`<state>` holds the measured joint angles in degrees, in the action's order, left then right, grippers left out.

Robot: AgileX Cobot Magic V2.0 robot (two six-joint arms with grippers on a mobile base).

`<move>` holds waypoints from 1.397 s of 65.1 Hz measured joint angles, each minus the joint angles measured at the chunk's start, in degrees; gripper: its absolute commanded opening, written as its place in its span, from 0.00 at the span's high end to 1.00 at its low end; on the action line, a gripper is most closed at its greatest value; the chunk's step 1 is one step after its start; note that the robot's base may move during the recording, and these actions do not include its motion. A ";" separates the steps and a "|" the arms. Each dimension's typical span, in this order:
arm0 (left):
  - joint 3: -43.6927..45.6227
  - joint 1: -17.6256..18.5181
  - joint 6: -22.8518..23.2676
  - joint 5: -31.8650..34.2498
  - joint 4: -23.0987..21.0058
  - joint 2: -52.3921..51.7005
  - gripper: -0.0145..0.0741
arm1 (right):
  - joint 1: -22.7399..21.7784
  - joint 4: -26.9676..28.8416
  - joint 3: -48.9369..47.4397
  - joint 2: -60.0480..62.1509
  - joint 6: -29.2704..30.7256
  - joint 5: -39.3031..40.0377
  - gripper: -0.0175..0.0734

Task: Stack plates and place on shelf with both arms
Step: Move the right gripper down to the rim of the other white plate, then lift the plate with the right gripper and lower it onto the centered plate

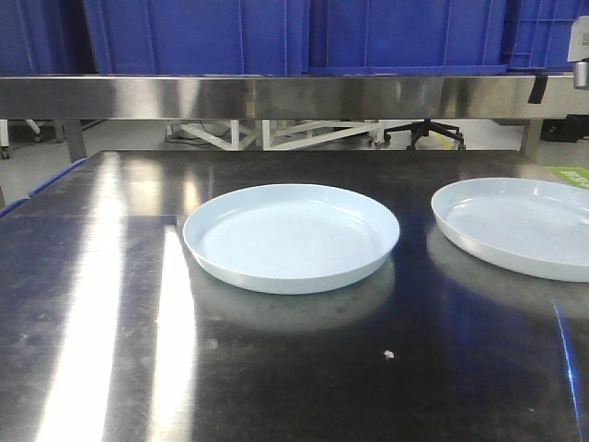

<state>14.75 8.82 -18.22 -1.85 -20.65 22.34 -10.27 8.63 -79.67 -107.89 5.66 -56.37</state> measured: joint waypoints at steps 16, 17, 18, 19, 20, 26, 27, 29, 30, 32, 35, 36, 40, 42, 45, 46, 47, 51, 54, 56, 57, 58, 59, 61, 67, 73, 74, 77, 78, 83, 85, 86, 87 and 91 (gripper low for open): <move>0.00 0.00 0.00 0.00 0.00 0.00 0.74 | 0.00 0.03 0.00 -0.12 0.00 0.00 0.47; 0.00 0.00 0.00 0.00 0.00 0.00 0.74 | 0.00 0.03 0.00 -0.22 0.00 0.00 0.48; 0.00 0.00 0.00 0.00 0.00 0.00 0.74 | 0.00 0.03 0.00 -0.22 0.00 0.00 0.49; 0.00 0.00 0.00 0.00 0.00 0.00 0.74 | 0.00 0.03 0.00 -0.22 0.00 0.00 0.50; 0.00 0.00 0.00 0.00 0.00 0.00 0.74 | 0.00 0.03 0.00 -0.22 0.00 0.00 0.52; 0.00 0.00 0.00 0.00 0.00 0.00 0.74 | 0.00 0.03 0.00 -0.25 0.00 0.00 0.62; 0.00 0.00 0.00 0.00 0.00 0.00 0.74 | 0.00 0.03 0.00 -0.25 0.00 0.00 0.64; 0.00 0.00 0.00 0.00 0.00 0.00 0.74 | 0.00 0.03 0.00 -0.25 0.00 0.00 0.68; 0.00 0.00 0.00 0.00 0.00 0.00 0.74 | 0.00 0.03 0.00 -0.25 0.00 0.00 0.70; 0.00 0.00 0.00 0.00 0.00 0.00 0.74 | -0.02 0.26 0.00 -0.25 0.00 -0.14 0.74; 0.00 0.00 0.00 0.00 0.00 0.00 0.74 | -0.26 0.59 0.00 -0.25 0.00 -0.42 0.75; 0.00 0.00 0.00 0.00 0.00 0.00 0.74 | -0.36 0.61 0.00 -0.25 0.00 -0.42 0.74; 0.00 0.00 0.00 0.00 0.00 0.00 0.74 | -0.93 0.89 0.00 -0.02 0.00 -0.53 0.75; 0.00 0.00 0.00 0.00 0.00 0.00 0.74 | -1.25 0.99 0.00 0.11 0.00 -0.65 0.75; 0.00 0.00 0.00 0.00 0.00 0.00 0.74 | -1.95 1.16 0.00 0.60 0.00 -0.88 0.75; 0.00 0.00 0.00 0.00 0.00 0.00 0.74 | -2.20 1.27 0.00 0.90 0.00 -0.88 0.75; 0.00 0.00 0.00 0.00 0.00 0.00 0.74 | -2.44 1.33 0.00 1.13 0.00 -1.00 0.75; 0.00 0.00 0.00 0.00 0.00 0.00 0.74 | -3.47 2.18 0.00 2.35 0.00 -1.12 0.75; 0.00 0.00 0.00 0.00 0.00 0.00 0.74 | -4.45 3.18 0.00 3.29 0.00 -1.39 0.75; 0.00 0.00 0.00 0.00 0.00 0.00 0.74 | -4.97 3.90 0.00 4.07 0.11 -1.56 0.75; 0.00 0.00 0.00 0.00 0.00 0.00 0.74 | -5.19 4.25 0.00 4.39 0.12 -1.69 0.75; 0.00 0.00 0.00 0.00 0.00 0.00 0.74 | -5.39 4.66 0.00 4.68 0.30 -1.70 0.75; 0.00 0.00 0.00 0.00 0.00 0.00 0.74 | -5.64 5.25 0.00 5.01 0.38 -1.85 0.75; 0.00 0.00 0.00 0.00 0.00 0.00 0.74 | -5.94 6.10 0.00 5.65 0.86 -2.10 0.75; 0.00 0.00 0.00 0.00 0.00 0.00 0.74 | -6.35 9.57 0.00 7.77 1.72 -2.32 0.75; 0.00 0.00 0.00 0.00 0.00 0.00 0.74 | -4.85 13.04 0.00 9.81 1.99 -2.35 0.75; 0.00 0.00 0.00 0.00 0.00 0.00 0.74 | -4.46 13.47 0.00 10.09 2.09 -2.35 0.75; 0.00 0.00 0.00 0.00 0.00 0.00 0.74 | -3.11 14.59 0.00 10.90 2.09 -2.45 0.75; 0.00 0.00 0.00 0.00 0.00 0.00 0.74 | -2.60 14.94 0.00 11.09 2.09 -2.45 0.75; 0.00 0.00 0.00 0.00 0.00 0.00 0.74 | 0.79 16.25 0.00 11.51 2.09 -2.45 0.75; 0.00 0.00 0.00 0.00 0.00 0.00 0.74 | 2.20 16.51 0.00 11.51 2.09 -2.45 0.75; 0.00 0.00 0.00 0.00 0.00 0.00 0.74 | 3.30 16.65 0.00 11.51 2.09 -2.30 0.75; 0.00 0.00 0.00 0.00 0.00 0.00 0.74 | 3.68 16.76 0.00 11.51 2.09 -2.14 0.75; 0.00 0.00 0.00 0.00 0.00 0.00 0.74 | 7.04 16.88 0.26 11.51 2.14 -0.80 0.75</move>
<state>14.75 8.82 -18.22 -1.85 -20.65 22.34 -3.22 25.51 -79.41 -96.37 7.80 -57.17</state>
